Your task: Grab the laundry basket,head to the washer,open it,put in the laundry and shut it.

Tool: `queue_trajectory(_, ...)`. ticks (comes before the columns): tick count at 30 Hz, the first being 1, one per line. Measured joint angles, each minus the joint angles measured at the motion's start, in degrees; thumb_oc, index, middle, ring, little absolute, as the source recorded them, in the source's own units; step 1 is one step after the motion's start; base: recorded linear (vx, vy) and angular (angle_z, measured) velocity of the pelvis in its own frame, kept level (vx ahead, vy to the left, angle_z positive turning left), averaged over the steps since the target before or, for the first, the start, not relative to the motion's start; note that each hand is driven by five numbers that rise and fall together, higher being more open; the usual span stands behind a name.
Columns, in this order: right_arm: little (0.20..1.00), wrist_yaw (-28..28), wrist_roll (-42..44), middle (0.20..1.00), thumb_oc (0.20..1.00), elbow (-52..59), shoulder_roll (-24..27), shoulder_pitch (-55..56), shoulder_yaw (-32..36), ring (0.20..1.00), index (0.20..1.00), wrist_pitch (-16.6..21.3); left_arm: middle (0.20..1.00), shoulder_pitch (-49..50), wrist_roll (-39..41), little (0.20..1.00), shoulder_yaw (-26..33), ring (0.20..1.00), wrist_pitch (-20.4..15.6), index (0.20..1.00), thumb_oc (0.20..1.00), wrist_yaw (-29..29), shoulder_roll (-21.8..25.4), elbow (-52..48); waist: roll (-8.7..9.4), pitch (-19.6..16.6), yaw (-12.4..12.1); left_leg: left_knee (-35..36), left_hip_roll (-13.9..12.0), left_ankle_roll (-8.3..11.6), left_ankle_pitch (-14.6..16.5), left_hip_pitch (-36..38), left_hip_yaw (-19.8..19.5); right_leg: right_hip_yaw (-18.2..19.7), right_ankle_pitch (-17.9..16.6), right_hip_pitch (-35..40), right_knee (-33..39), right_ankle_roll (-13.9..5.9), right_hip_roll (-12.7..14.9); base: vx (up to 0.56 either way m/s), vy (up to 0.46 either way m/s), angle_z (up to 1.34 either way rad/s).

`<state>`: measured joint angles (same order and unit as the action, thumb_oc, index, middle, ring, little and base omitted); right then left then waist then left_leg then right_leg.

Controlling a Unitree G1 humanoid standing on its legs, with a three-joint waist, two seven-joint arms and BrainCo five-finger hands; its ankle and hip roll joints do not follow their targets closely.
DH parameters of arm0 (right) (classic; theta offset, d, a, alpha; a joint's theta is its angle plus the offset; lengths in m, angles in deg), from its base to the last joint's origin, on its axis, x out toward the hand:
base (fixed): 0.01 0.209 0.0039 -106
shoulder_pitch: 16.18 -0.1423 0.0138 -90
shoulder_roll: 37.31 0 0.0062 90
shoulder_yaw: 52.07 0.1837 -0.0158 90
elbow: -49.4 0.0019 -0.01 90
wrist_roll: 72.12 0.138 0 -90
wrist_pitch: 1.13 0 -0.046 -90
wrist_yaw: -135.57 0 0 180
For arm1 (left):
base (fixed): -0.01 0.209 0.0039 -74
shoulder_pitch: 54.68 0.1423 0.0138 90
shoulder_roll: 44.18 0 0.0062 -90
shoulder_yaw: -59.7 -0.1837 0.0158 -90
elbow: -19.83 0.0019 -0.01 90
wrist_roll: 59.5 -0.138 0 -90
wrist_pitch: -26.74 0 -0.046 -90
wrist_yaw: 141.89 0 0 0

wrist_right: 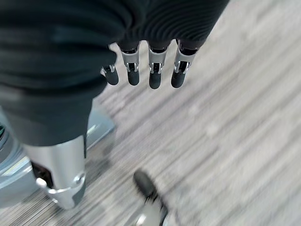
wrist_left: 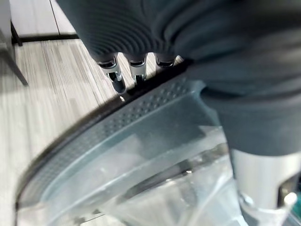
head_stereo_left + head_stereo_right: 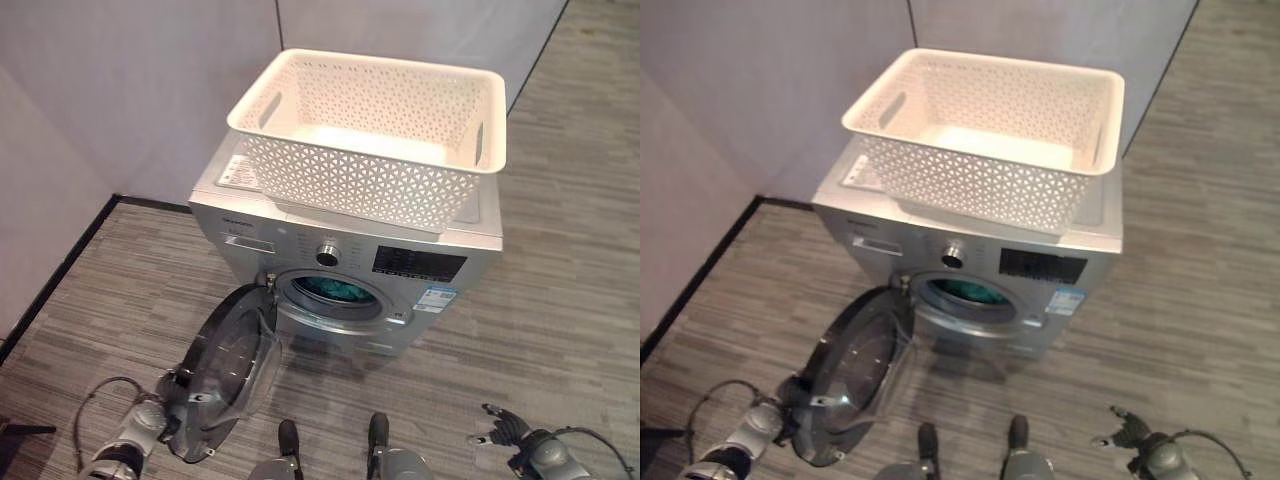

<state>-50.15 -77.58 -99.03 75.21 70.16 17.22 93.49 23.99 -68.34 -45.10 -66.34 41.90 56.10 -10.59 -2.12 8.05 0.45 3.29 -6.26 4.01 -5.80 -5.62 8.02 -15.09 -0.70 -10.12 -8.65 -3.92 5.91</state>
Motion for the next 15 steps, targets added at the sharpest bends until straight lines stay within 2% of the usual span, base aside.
queue_trajectory(2,1.0,-0.3,-0.1,1.0,1.0,-1.4,2.0,-1.8,-0.4,1.0,1.0,0.2,1.0,-2.0,0.0,1.0,-0.7,1.0,0.1,1.0,1.0,0.9,-2.1,-0.3,-0.33,0.0,-0.2,-1.2,-0.9,0.93,0.4,-2.9,-1.0,-1.4,2.4,-2.8,-4.4,1.3,-0.2,-0.21,-0.131,0.6)
queue_trajectory(3,1.0,-0.2,-0.1,1.0,1.0,-2.0,2.4,-1.6,1.1,1.0,1.0,0.0,1.0,-4.3,-0.1,1.0,-2.5,1.0,0.2,1.0,1.0,1.1,-2.9,-0.2,-0.24,0.1,0.7,-1.1,-2.1,1.16,1.3,-4.6,0.9,-3.2,2.7,-3.0,-3.3,2.16,0.0,-0.17,-0.118,1.11)
queue_trajectory(4,1.0,0.3,0.0,1.0,1.0,-2.2,1.9,-1.5,3.6,1.0,1.0,-0.5,1.0,-5.9,-0.1,1.0,-3.3,1.0,0.4,1.0,1.0,1.1,-4.1,-0.2,1.45,0.1,1.0,-2.3,-3.1,0.61,1.5,-5.0,8.3,-5.3,2.2,-3.6,-1.9,3.46,1.5,-0.06,-0.109,1.06)
queue_trajectory(5,1.0,0.9,0.2,1.0,1.0,-1.4,1.6,-1.7,5.6,1.0,1.0,-0.7,1.0,-6.7,-0.1,1.0,-3.4,1.0,1.1,1.0,1.0,1.3,-4.5,0.0,2.95,0.1,1.7,-5.5,-3.2,0.42,1.5,-5.3,14.5,-5.7,1.7,-3.9,-0.7,3.15,2.6,-0.05,-0.054,0.56)
queue_trajectory(6,1.0,2.6,0.7,1.0,1.0,-0.3,2.0,-3.5,7.6,1.0,1.0,-0.3,1.0,-6.7,-0.3,1.0,-6.3,1.0,1.2,1.0,1.0,1.5,-5.6,-0.1,4.69,-0.8,2.6,-5.6,2.6,0.03,2.1,-2.2,7.7,-3.5,-0.6,-4.4,2.5,1.29,4.1,0.04,-0.033,0.13)
queue_trajectory(7,1.0,3.3,1.0,1.0,1.0,0.1,2.5,-4.1,8.3,1.0,1.0,-0.3,1.0,-6.4,-0.4,1.0,-7.4,1.0,1.2,1.0,1.0,1.5,-6.9,0.0,4.24,-1.0,3.2,-1.8,4.8,-0.14,2.3,1.7,4.3,-2.4,-1.6,-4.0,4.3,0.39,3.2,0.03,-0.022,-0.05)
queue_trajectory(8,1.0,3.5,1.8,1.0,1.0,0.2,3.2,-4.2,8.4,1.0,1.0,-0.4,1.0,-5.9,-0.4,1.0,-8.1,1.0,1.1,1.0,1.0,1.6,-9.0,-0.1,2.32,-2.0,3.8,-0.1,5.5,-0.25,1.9,4.9,3.4,-2.4,-2.6,-4.0,5.6,0.11,1.4,0.06,-0.021,0.01)
queue_trajectory(9,1.0,3.8,2.6,1.0,1.0,0.4,3.0,-2.8,8.6,1.0,1.0,-0.6,1.0,-6.3,-0.2,1.0,-9.3,1.0,1.1,1.0,1.0,1.5,-10.3,-0.8,1.26,-2.4,4.2,1.8,5.5,-1.11,2.9,6.7,3.9,-2.3,-4.0,-4.1,6.4,1.45,-0.4,0.06,-0.016,0.24)
queue_trajectory(11,1.0,3.9,2.8,1.0,1.0,0.0,0.0,0.9,9.4,1.0,1.0,-0.7,1.0,-6.4,0.0,1.0,-8.8,1.0,0.9,1.0,1.0,3.2,-12.5,-1.6,2.16,-2.3,2.6,1.9,4.9,-1.17,2.8,6.6,3.9,-1.3,-4.8,-4.1,7.5,1.52,-1.4,0.07,0.002,-0.04)
queue_trajectory(12,1.0,3.8,2.8,1.0,1.0,-0.3,-3.0,2.9,9.1,1.0,1.0,-0.5,1.0,-6.8,-0.1,1.0,-9.1,1.0,0.9,1.0,1.0,3.8,-13.9,-1.1,3.05,-2.1,3.1,0.1,4.5,-1.79,4.1,6.2,4.9,-1.1,-5.5,-3.7,7.9,2.05,-1.7,0.05,0.011,-0.34)
queue_trajectory(14,1.0,3.6,2.4,1.0,1.0,-4.4,-5.6,2.7,7.2,1.0,1.0,-0.6,1.0,-8.8,-0.1,1.0,-12.7,1.0,0.9,1.0,1.0,3.4,-13.8,1.8,3.08,-2.0,3.7,-1.2,3.6,-4.41,7.9,5.8,5.5,-0.8,-5.8,-4.1,7.8,1.86,-2.5,0.04,0.022,-0.47)
queue_trajectory(15,1.0,3.2,1.8,1.0,1.0,-8.3,-7.3,3.3,5.2,1.0,1.0,-1.0,1.0,-10.1,-0.3,1.0,-15.8,1.0,0.7,1.0,1.0,1.4,-14.7,2.0,3.32,-1.7,4.1,-1.1,2.9,-4.37,9.0,5.3,7.4,0.1,-5.5,-5.9,6.9,1.23,-2.5,0.02,0.03,-0.74)
